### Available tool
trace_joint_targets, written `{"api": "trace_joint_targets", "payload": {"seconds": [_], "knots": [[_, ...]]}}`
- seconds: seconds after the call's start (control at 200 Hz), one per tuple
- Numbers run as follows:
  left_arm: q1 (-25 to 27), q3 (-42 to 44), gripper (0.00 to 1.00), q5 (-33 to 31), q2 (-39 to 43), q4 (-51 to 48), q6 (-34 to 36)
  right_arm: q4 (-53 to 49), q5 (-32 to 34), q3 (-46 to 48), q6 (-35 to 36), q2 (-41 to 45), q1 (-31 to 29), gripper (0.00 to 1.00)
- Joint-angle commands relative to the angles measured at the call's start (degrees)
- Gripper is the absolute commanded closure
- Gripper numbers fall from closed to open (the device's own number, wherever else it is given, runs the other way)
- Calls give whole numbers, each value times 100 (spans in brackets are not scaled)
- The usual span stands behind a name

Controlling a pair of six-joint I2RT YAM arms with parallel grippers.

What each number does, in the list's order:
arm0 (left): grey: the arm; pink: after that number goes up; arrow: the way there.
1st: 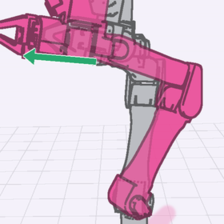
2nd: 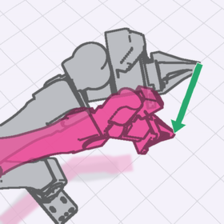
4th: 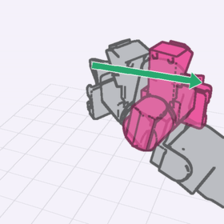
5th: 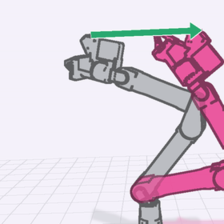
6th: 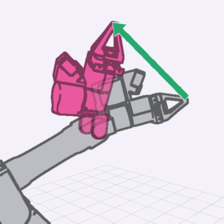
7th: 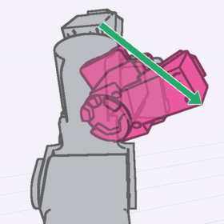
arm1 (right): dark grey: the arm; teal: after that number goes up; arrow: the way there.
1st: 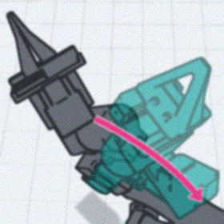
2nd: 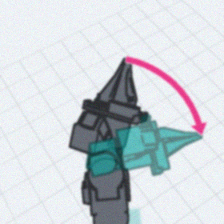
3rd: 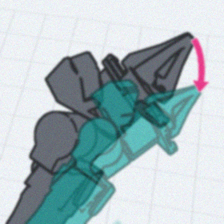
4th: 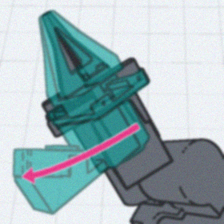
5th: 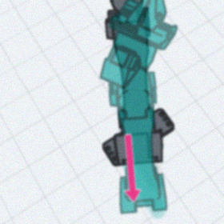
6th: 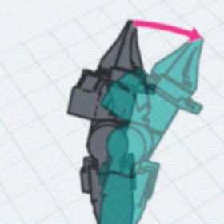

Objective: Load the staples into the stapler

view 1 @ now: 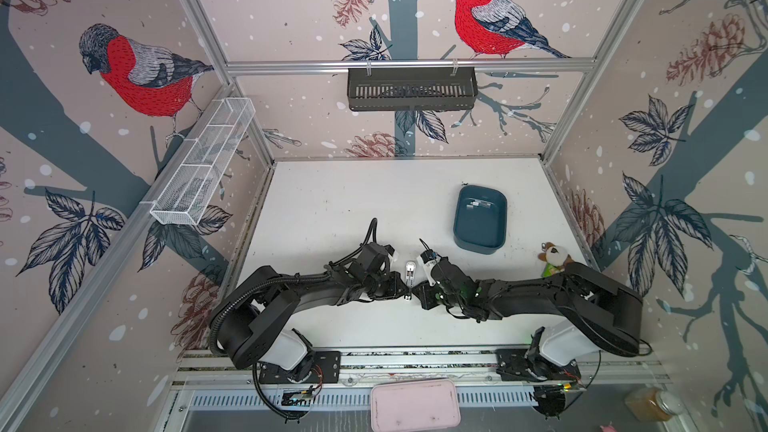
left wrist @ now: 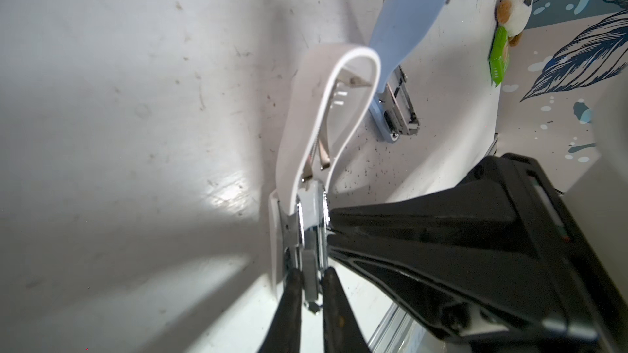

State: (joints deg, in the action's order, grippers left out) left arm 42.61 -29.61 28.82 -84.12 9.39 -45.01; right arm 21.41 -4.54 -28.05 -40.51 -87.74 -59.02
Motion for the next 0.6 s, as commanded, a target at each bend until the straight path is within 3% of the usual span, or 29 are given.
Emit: {"api": "trace_joint_targets", "payload": {"seconds": [0.0,0.19,0.26,0.39,0.595], "knots": [[12,-83,85,-8,77,-93,27,79,66,-33,26,-6,-4,86],[10,-130,84,-56,132,-225,80,14,145,-69,30,16,-3,86],[6,-141,75,-68,107,-229,87,-50,193,-86,43,20,-12,86],[9,-116,67,-65,115,-210,79,-233,366,-148,53,87,-19,86],[10,-151,66,-119,233,-275,118,-423,507,-182,147,235,-21,86]]}}
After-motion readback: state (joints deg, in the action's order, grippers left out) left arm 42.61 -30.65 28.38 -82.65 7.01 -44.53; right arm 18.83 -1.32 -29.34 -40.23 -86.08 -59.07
